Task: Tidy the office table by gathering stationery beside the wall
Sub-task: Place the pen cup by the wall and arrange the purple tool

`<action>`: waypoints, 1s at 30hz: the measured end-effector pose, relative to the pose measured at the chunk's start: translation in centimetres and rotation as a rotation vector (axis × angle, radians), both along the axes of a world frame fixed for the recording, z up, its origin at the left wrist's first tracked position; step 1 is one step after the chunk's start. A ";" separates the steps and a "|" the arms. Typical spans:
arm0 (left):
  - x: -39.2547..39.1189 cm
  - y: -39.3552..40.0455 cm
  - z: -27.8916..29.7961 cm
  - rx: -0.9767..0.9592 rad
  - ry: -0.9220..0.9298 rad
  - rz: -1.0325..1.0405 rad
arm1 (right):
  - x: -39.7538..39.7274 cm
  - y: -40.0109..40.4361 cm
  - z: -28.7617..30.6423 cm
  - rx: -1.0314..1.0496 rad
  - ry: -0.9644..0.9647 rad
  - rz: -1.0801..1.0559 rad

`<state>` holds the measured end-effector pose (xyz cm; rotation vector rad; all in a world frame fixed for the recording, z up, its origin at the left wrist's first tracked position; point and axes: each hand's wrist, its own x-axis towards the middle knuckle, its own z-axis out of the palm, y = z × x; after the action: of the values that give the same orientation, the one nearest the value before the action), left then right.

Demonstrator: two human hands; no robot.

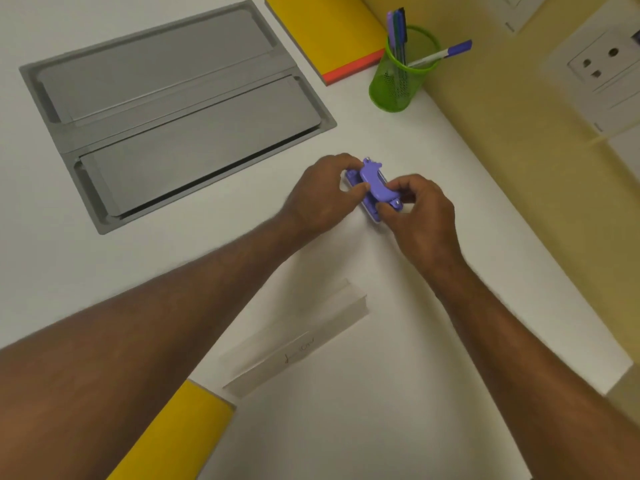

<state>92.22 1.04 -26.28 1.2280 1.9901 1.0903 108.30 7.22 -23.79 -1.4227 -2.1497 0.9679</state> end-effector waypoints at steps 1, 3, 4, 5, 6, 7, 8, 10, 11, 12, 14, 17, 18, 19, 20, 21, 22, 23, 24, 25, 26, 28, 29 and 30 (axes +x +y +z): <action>-0.6 0.6 0.0 0.003 0.007 0.013 | -0.7 0.8 -0.1 -0.005 0.004 0.006; -1.6 1.8 0.2 -0.006 0.026 0.025 | -2.1 2.2 -0.3 -0.005 0.017 0.012; -2.1 2.3 0.2 -0.010 0.045 0.021 | -2.8 2.8 -0.4 0.002 0.019 0.016; -2.6 2.7 0.3 -0.012 0.081 0.011 | -3.4 3.5 -0.5 0.011 0.019 0.020; -3.1 3.0 0.3 -0.014 0.140 0.000 | -4.1 4.2 -0.7 0.020 0.018 0.022; -3.6 3.1 0.3 -0.015 0.214 -0.002 | -4.7 4.8 -0.8 0.026 0.015 0.025; -4.1 3.0 0.2 -0.016 0.298 0.009 | -5.3 5.4 -0.9 0.033 0.011 0.031; -5.2 2.8 -0.2 -0.030 0.469 0.040 | -6.7 6.6 -1.1 0.048 -0.007 0.043; -5.7 2.6 -0.4 -0.056 0.538 0.044 | -7.4 7.2 -1.2 0.054 -0.017 0.048; -6.0 2.3 -0.8 -0.095 0.589 0.036 | -8.1 7.6 -1.3 0.058 -0.023 0.053; -6.7 1.7 -1.7 -0.176 0.649 0.011 | -9.3 8.5 -1.5 0.059 -0.022 0.055; -7.1 0.7 -3.3 -0.219 0.686 0.011 | -10.8 9.5 -1.7 0.074 -0.032 0.061; -7.0 0.4 -3.7 -0.220 0.698 0.015 | -11.1 9.8 -1.8 0.082 -0.039 0.062; -7.0 0.4 -4.0 -0.221 0.710 0.017 | -11.4 10.1 -1.9 0.091 -0.045 0.063; -7.0 0.4 -4.1 -0.224 0.717 0.017 | -11.6 10.4 -1.9 0.100 -0.054 0.062; -7.0 0.4 -4.2 -0.229 0.721 0.014 | -11.7 10.7 -2.0 0.108 -0.065 0.059; -7.0 0.5 -4.3 -0.234 0.724 0.010 | -11.8 10.9 -2.1 0.115 -0.075 0.055; -7.0 0.5 -4.3 -0.238 0.728 0.008 | -11.9 11.1 -2.2 0.119 -0.083 0.051; -7.1 0.5 -4.3 -0.241 0.730 0.005 | -11.9 11.3 -2.2 0.121 -0.090 0.049; -7.1 0.4 -4.3 -0.243 0.729 0.003 | -11.9 11.4 -2.3 0.124 -0.096 0.047; -7.1 0.4 -4.3 -0.245 0.729 0.003 | -11.9 11.5 -2.3 0.128 -0.102 0.045; -7.0 0.3 -4.3 -0.249 0.731 0.009 | -11.9 11.5 -2.5 0.134 -0.112 0.046; -6.9 0.4 -4.2 -0.251 0.732 0.012 | -11.9 11.5 -2.6 0.134 -0.118 0.047; -6.9 0.4 -4.2 -0.254 0.733 0.014 | -11.9 11.4 -2.6 0.135 -0.122 0.049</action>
<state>85.33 1.42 -30.47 1.6154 2.5598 0.3740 96.42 18.65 -26.34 -1.4032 -2.3003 0.7532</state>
